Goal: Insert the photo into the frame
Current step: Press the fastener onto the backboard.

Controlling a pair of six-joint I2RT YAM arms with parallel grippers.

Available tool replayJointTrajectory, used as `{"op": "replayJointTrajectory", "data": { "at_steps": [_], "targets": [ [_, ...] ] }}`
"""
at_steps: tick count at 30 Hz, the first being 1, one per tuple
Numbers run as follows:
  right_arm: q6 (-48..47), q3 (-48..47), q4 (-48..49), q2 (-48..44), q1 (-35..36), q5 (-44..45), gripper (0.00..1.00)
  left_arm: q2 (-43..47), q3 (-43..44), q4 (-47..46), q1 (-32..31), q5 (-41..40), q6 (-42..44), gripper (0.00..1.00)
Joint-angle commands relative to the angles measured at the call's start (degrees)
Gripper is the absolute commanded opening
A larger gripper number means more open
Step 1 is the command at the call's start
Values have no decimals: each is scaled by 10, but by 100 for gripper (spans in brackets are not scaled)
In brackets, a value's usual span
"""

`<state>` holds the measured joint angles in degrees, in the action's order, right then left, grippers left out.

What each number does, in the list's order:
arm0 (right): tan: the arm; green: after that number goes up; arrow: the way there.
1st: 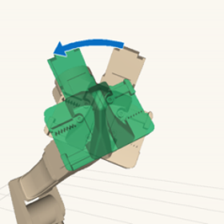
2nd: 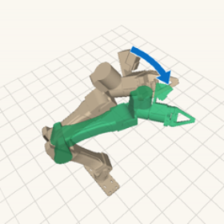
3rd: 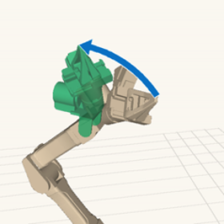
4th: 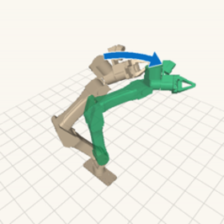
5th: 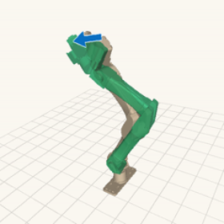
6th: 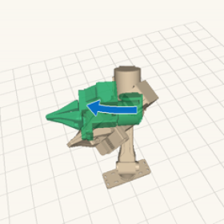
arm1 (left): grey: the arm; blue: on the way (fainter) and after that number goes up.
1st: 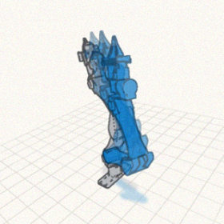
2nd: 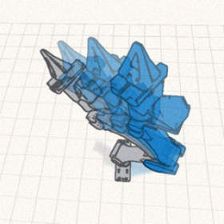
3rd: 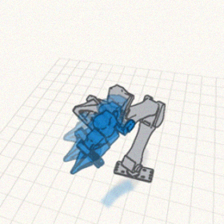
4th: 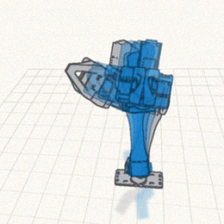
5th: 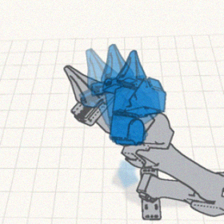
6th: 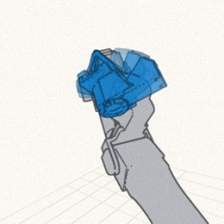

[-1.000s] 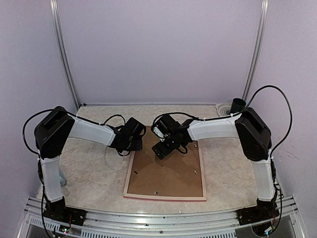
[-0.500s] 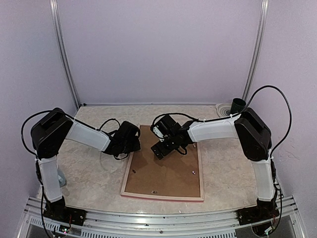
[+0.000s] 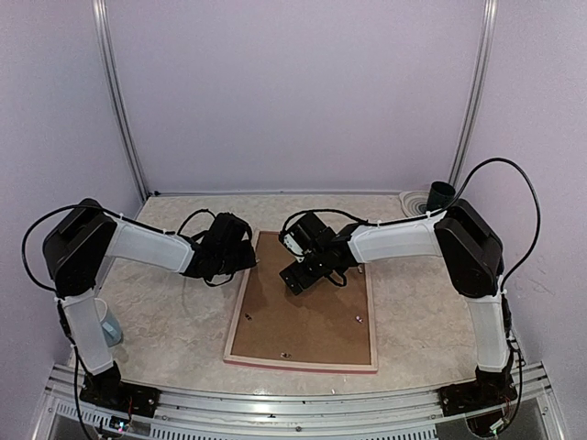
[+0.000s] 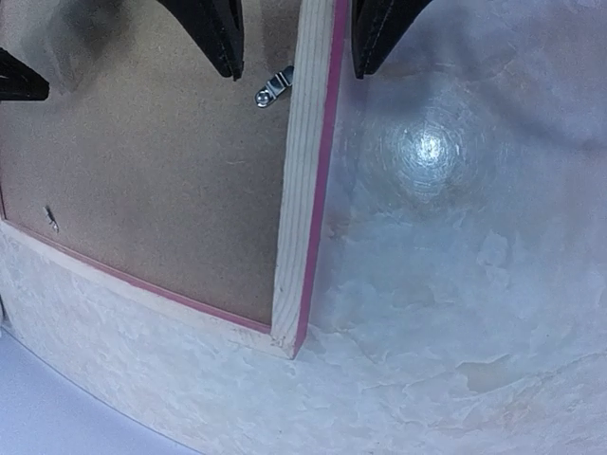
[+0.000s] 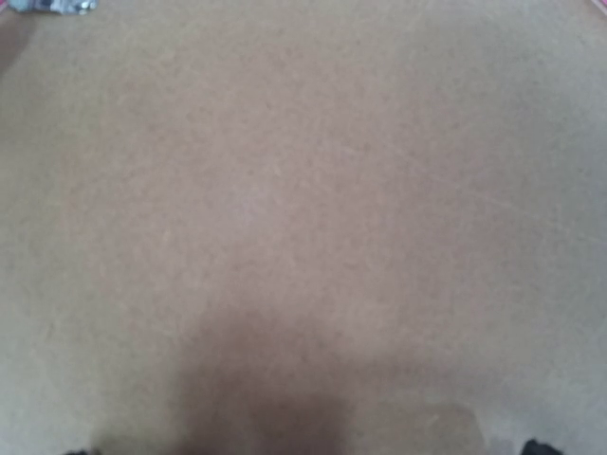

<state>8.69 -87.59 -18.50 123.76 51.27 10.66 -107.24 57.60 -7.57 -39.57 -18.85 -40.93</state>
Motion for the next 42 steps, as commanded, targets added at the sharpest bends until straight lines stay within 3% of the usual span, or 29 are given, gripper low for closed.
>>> {"op": "replayJointTrajectory", "data": {
  "at_steps": [1,11,24,35,42],
  "targets": [
    [-6,24,-58,22,11,-18,99,-10,37,38,-4,2,24,40],
    [-8,22,-62,20,12,-17,99,-91,121,121,-11,-21,48,38],
    [0,57,-44,1,10,-35,99,-84,116,151,-6,-92,9,35],
    [6,79,-36,-17,5,-50,99,-104,133,142,13,-22,23,36],
    [9,91,-29,-12,3,-64,99,-134,172,190,9,-18,49,32]
  ]
}}
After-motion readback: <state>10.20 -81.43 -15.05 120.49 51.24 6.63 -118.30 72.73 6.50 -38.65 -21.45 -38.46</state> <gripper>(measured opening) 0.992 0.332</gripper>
